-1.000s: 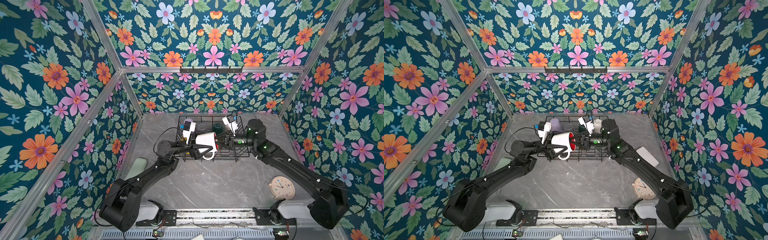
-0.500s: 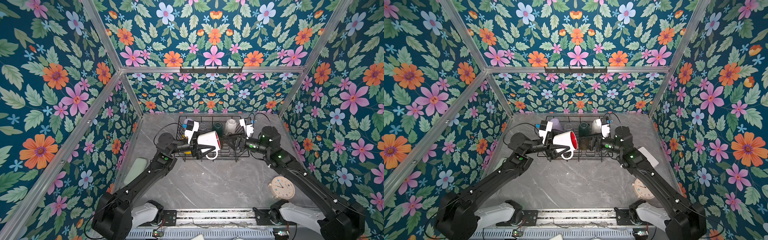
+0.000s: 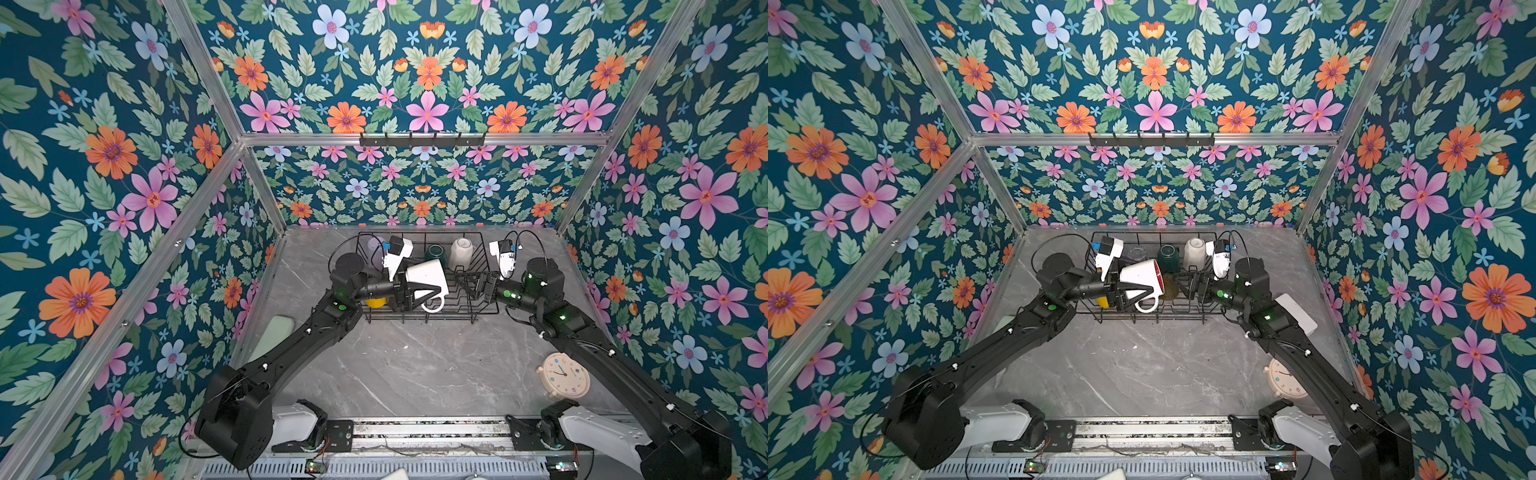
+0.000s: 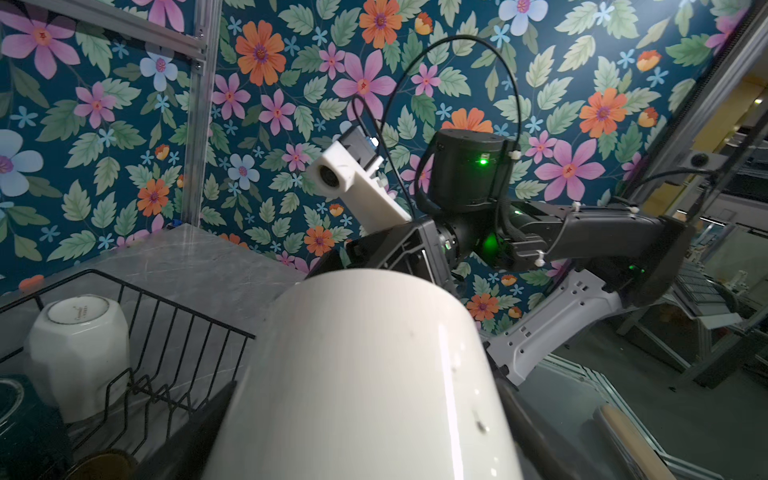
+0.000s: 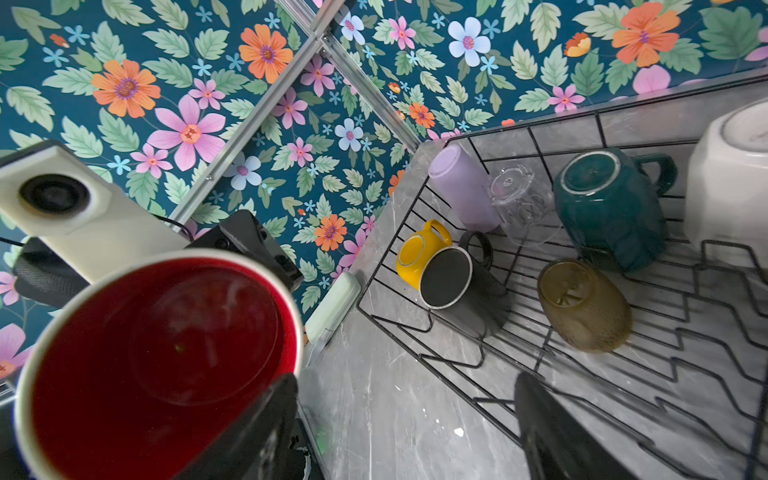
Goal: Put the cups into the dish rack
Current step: 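Carry the red-lined mug with the left gripper while the right gripper withdraws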
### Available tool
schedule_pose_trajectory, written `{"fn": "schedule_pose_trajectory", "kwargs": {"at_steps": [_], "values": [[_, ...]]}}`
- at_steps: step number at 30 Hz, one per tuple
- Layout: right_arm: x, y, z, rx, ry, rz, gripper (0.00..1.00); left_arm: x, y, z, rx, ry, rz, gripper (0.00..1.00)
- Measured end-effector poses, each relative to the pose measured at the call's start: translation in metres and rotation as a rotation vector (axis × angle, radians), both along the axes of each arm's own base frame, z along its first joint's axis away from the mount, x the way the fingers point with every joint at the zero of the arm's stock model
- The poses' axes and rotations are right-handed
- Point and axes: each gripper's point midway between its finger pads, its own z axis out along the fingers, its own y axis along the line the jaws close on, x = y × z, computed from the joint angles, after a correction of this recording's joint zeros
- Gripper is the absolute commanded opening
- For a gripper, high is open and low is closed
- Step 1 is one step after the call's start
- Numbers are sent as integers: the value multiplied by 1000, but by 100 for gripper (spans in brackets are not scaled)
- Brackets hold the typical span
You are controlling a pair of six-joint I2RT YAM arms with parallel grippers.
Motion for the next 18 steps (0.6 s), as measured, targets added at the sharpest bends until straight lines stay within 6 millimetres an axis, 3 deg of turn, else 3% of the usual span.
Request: {"fn": "schedule_pose_trajectory", "kwargs": {"at_steps": [7,11,18], "values": [[15,-59,-28,1,106,-219,92,39,-20,-12,145,33,123,0],[8,-70,-31,4,121,-259,99,58,-35,-31,256,60,166,0],[0,-89,-34,-5,101,-339,99,85,-60,-70,461,128,226,0]]}}
